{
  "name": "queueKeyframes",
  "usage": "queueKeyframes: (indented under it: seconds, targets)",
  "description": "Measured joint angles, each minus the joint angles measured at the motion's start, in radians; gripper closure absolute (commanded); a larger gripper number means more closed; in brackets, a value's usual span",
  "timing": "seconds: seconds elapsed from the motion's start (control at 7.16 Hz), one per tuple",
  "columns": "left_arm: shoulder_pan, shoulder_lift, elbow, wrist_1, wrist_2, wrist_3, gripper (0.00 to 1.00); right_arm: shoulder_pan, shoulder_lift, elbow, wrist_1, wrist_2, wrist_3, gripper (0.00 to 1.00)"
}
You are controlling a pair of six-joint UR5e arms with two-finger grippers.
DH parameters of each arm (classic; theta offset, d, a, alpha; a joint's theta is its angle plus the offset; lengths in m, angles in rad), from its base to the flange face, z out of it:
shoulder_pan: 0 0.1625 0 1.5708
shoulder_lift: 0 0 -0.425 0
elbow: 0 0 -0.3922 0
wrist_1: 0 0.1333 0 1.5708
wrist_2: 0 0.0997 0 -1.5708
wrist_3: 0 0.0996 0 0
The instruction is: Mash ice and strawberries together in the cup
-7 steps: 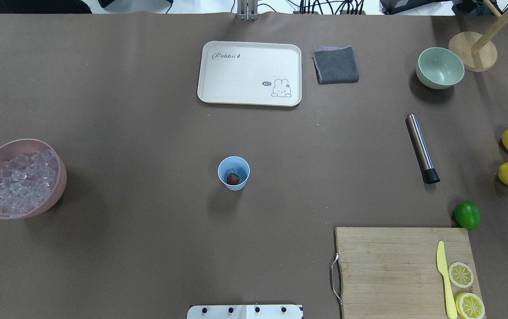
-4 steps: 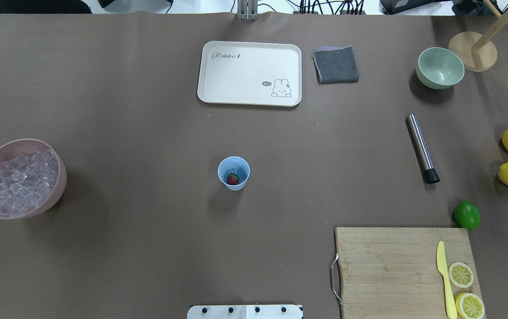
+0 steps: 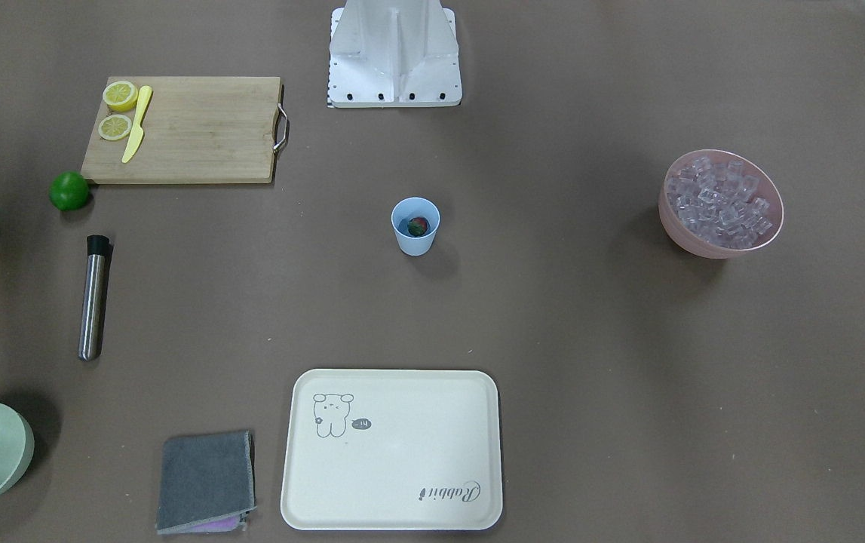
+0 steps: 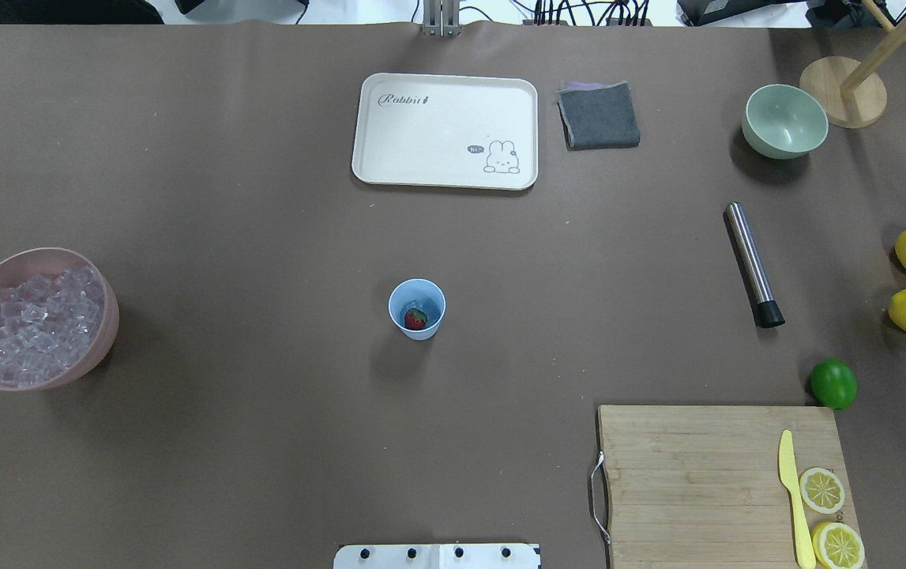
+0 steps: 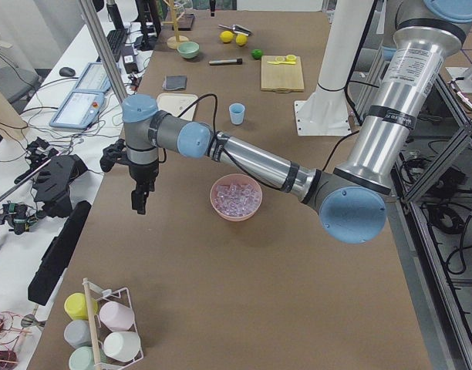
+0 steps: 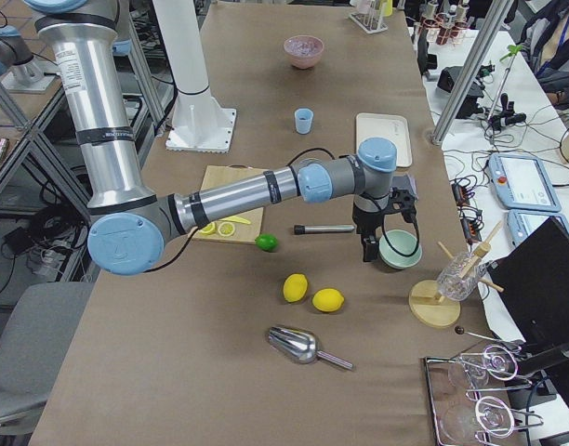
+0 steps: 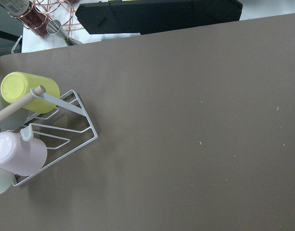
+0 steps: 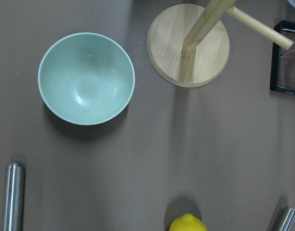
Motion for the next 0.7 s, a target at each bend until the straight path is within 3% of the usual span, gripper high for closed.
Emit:
queueKeyframes:
  seconds: [0.28,0.7]
  targets:
    - [0.0,0.005,0.117,-0.133,0.0,-0.003,0.03,-0.001,-0.005,-0.001,0.001,0.003,0.002,0.0]
    - [0.0,0.01,0.153,-0.175,0.002,-0.005,0.03,0.0,-0.016,0.024,-0.001,0.006,0.002,0.0]
